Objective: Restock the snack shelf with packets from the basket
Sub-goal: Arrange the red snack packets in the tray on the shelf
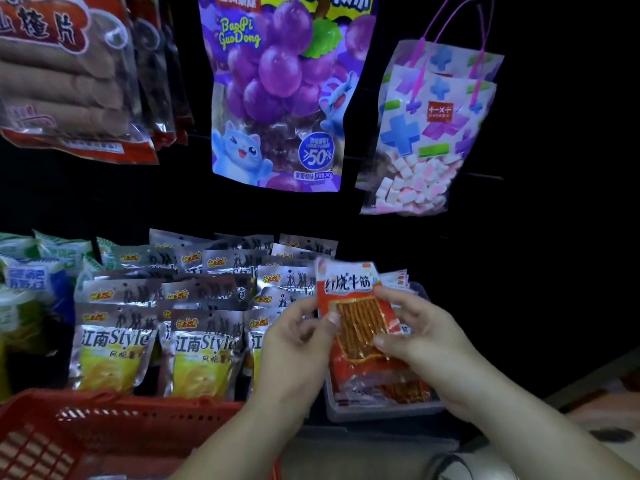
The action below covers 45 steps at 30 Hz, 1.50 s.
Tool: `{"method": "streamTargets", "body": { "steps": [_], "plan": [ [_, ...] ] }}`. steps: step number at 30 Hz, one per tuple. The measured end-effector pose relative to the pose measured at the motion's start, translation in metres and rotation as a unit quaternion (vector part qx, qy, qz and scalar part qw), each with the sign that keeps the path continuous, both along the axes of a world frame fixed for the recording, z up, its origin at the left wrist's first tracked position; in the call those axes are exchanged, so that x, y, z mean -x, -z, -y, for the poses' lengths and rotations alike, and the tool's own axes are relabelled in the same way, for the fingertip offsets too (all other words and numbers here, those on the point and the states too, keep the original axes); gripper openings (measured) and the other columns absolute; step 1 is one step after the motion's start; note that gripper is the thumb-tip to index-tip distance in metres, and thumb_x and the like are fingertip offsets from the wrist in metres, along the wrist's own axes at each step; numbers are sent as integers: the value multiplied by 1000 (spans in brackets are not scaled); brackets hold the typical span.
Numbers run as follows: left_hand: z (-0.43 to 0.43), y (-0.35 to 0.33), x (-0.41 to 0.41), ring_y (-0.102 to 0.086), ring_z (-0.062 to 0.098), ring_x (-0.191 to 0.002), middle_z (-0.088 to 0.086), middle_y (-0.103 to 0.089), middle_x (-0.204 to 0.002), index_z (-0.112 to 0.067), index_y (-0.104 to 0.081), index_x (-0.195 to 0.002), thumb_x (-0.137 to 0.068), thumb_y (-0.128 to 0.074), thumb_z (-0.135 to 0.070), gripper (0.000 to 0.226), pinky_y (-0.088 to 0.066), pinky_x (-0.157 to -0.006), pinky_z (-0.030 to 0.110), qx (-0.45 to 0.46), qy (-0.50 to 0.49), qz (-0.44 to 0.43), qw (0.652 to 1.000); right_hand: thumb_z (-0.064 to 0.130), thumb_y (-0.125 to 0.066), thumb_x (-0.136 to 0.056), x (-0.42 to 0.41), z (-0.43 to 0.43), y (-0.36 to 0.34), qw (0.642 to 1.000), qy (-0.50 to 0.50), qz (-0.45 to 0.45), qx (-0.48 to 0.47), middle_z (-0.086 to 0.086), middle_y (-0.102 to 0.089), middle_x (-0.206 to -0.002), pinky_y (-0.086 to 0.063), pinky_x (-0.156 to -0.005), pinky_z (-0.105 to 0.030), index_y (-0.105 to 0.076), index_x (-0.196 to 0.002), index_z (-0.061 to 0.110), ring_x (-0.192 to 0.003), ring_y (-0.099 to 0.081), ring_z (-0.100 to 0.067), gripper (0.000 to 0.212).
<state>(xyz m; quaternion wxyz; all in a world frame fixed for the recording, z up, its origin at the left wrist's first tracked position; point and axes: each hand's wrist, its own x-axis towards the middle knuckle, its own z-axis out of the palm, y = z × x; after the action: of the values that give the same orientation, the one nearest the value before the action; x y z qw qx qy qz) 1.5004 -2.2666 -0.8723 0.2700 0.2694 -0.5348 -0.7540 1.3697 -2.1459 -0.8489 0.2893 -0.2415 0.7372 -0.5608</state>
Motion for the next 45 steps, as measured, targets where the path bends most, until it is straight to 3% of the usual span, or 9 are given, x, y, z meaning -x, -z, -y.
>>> {"method": "streamTargets", "body": {
  "steps": [5, 10, 14, 20, 27, 30, 35, 40, 45],
  "plan": [
    [-9, 1, -3, -74, 33, -80, 5, -77, -102, -30, -44, -143, -92, -71, 1, 66, -60, -67, 36, -38, 82, 9, 996, 2, -72, -93, 2, -2, 3, 998, 61, -22, 11, 8, -67, -124, -62, -61, -27, -63, -125, 36, -87, -74, -7, 47],
    [-6, 10, -3, -74, 15, -78, -11, -74, -109, -25, -58, -139, -95, -69, -5, 49, -60, -66, 27, 116, -26, 67, 991, 36, -75, -92, 0, -1, -3, 976, 19, -203, -72, 22, -50, -139, -52, -104, -35, -53, -130, 57, -126, -57, -5, 48],
    [-27, 13, -4, -66, -6, -72, -26, -73, -91, -44, -69, -121, -96, -66, -9, 44, -50, -67, 12, 360, -7, 27, 933, 25, -68, -96, -7, 4, -14, 996, -39, 53, 62, 8, -65, -132, -60, -90, -38, -61, -132, 55, -113, -67, -8, 47],
    [-27, 35, 1, -56, 1, -125, -24, -59, -138, -31, -68, -131, -98, -67, -30, 33, -49, -101, 25, 493, 17, 9, 870, 5, -57, -103, 5, 2, -1, 998, 28, -46, 9, -2, -69, -128, -50, -108, -52, -61, -128, 58, -125, -62, -19, 59],
    [-18, 20, -1, -52, -10, -121, -26, -35, -150, -43, -52, -144, -93, -74, -17, 61, -56, -93, 18, 228, 27, 49, 972, 5, -46, -108, 5, -2, -2, 998, -25, -56, -17, -4, -76, -107, -56, -99, -50, -39, -141, 66, -106, -67, -40, 69],
    [-12, 22, 2, -43, -12, -129, -33, -36, -143, -41, -50, -147, -91, -76, -26, 64, -50, -105, 23, 306, 8, 68, 950, 3, -49, -106, 5, -1, -5, 998, -5, -60, -10, -5, -77, -103, -55, -86, -20, -33, -142, 67, -98, -72, -22, 75],
    [-11, 26, 2, -24, 1, -142, -21, -25, -157, -41, -45, -149, -94, -65, -47, 59, -27, -114, 23, 477, 2, 177, 861, 12, -54, -106, -1, 1, -6, 998, -2, -35, -45, 5, -59, -143, -28, -120, -40, -23, -157, 51, -131, -46, -3, 72],
    [-18, 12, 13, -60, -9, -108, -27, -65, -113, -47, -63, -116, -92, -72, -38, 27, -58, -83, 25, 246, 17, 55, 968, 21, -54, -105, -7, 4, -10, 993, -10, 116, 26, -3, -76, -119, -61, -74, -33, -56, -141, 37, -102, -75, -21, 39],
    [7, 24, 26, -68, 16, -78, -5, -73, -83, -30, -71, -102, -97, -63, -3, 29, -61, -66, 33, 105, 63, 77, 989, 26, -65, -100, 12, 1, 0, 997, 23, -45, -54, 7, -62, -133, -62, -86, -52, -43, -144, 54, -101, -74, -24, 57]
  ]
}}
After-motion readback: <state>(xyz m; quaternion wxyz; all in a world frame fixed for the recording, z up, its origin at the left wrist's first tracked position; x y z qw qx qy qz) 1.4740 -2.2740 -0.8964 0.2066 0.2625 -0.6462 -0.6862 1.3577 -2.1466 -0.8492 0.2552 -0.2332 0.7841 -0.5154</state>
